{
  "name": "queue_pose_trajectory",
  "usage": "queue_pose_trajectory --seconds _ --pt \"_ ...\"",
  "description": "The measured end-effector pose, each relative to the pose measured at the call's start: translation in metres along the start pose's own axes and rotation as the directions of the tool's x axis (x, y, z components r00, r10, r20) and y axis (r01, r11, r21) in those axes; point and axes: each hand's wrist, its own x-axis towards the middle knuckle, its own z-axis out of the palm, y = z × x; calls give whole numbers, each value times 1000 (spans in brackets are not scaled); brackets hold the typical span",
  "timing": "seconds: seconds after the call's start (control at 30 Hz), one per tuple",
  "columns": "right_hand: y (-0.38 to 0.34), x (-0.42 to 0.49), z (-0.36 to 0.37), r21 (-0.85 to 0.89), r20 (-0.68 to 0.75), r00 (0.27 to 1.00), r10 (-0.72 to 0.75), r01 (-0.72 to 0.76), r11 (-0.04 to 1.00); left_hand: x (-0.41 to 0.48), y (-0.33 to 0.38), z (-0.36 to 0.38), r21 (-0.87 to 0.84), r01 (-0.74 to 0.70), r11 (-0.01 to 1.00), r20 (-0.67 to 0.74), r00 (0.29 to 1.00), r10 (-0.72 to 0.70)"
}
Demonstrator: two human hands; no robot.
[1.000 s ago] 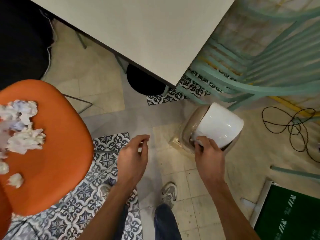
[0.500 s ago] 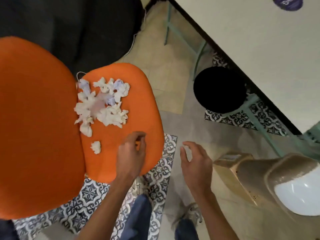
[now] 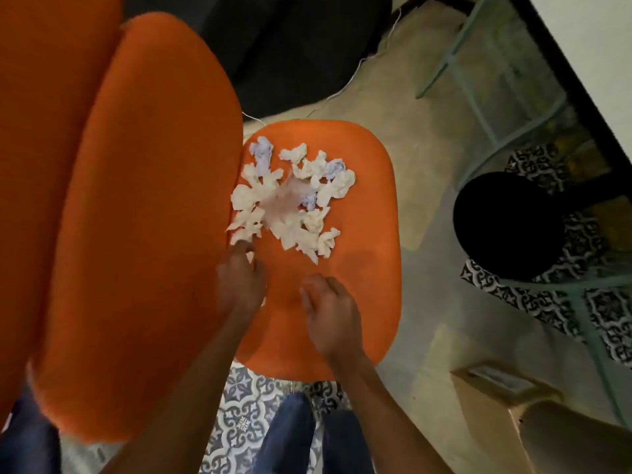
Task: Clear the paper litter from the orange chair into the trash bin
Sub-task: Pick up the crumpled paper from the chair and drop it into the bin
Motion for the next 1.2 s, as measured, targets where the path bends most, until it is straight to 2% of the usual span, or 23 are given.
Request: queue_pose_trajectory --seconds 0.13,0.2,0.3,0.4,0.5,0.63,0.8,0.9,1.0,1.1,1.2 --pt "-10 29 42 -76 158 985 -63 76 994 41 -4 12 49 148 988 36 988 -150" --pt "-15 39 62 -81 242 965 -101 124 989 58 -14 21 95 158 983 67 984 -165" --pt "-19 49 88 -71 319 933 -168 200 977 79 -29 33 213 118 970 91 986 -140" --pt "-13 50 109 -155 393 889 -234 316 936 94 -44 44 232 54 971 164 982 -94" --pt "0 46 124 -191 373 887 -272 361 913 104 -54 52 243 -7 970 213 976 -46" --pt "8 45 112 -185 331 932 -146 216 959 108 -55 52 232 -13 973 184 982 -31" --pt "27 38 88 -160 349 937 2 58 985 93 -46 41 233 88 969 228 963 -142" --pt "34 37 71 -187 339 937 82 -18 982 76 -44 32 288 52 956 248 960 -127" --pt "39 31 46 -156 333 930 159 -111 981 57 -40 19 247 22 969 268 959 -90" --pt "38 23 17 -40 221 957 189 -185 982 35 -20 2 210 22 978 248 966 -75" --pt "29 12 -22 139 120 956 268 -283 949 9 7 -13 130 -55 990 216 976 26"
